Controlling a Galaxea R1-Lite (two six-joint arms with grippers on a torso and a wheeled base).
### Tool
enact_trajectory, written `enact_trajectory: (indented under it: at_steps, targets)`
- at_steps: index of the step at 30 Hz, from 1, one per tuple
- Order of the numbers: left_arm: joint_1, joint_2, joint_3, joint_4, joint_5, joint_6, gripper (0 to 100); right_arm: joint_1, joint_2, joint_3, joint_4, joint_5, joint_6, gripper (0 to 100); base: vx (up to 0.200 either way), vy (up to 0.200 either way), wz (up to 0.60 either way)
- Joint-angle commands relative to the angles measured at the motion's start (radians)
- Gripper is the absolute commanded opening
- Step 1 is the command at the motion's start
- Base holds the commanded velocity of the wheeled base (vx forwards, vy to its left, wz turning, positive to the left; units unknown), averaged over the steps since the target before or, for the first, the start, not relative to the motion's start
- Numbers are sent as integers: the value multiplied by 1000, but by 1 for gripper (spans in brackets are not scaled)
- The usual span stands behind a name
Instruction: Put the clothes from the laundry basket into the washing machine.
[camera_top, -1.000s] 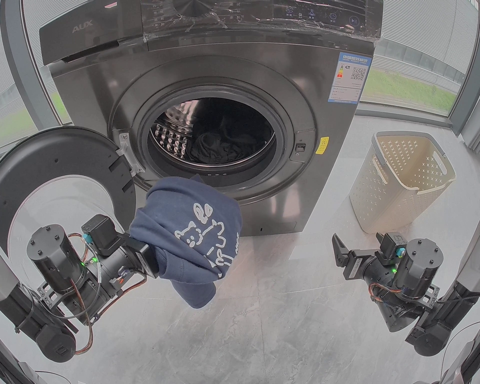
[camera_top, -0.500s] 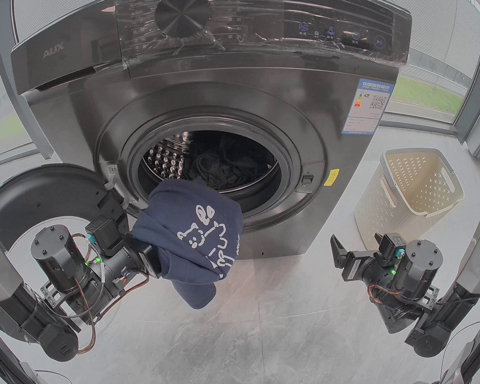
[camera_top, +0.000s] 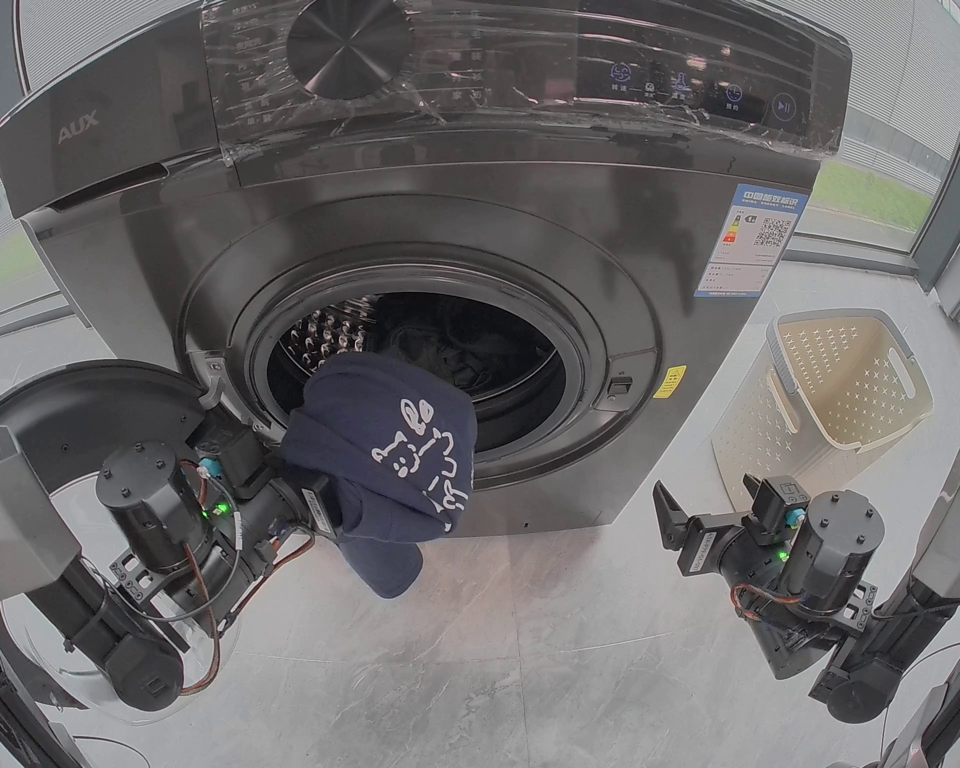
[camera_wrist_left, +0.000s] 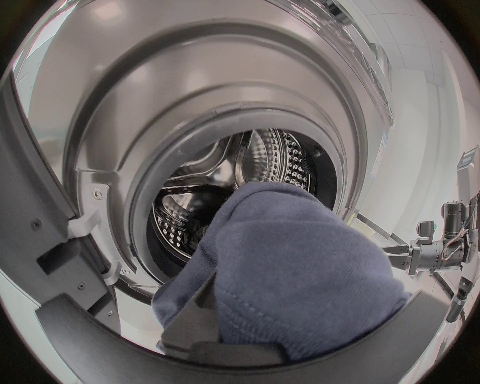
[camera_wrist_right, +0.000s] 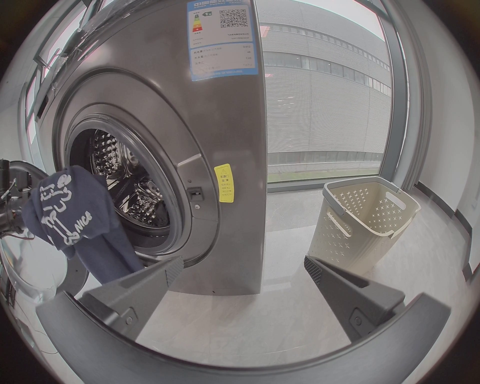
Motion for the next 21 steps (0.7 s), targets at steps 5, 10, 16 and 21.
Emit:
enact_trajectory:
  at_steps: [5, 10, 16, 21]
  targets:
    - [3, 92, -124, 7, -55, 20, 0, 17, 3, 3, 0, -4, 0, 100, 0, 0, 0]
    - [34, 190, -241, 19, -61, 16, 0, 31, 3, 4, 0, -5, 0, 100, 0, 0, 0]
    - [47, 325, -410, 5, -56, 7, 0, 35, 3, 3, 0, -5, 0, 100, 0, 0, 0]
    - [44, 408, -602, 41, -38, 8, 0, 35, 4, 0, 0, -5, -2, 100, 0, 0, 0]
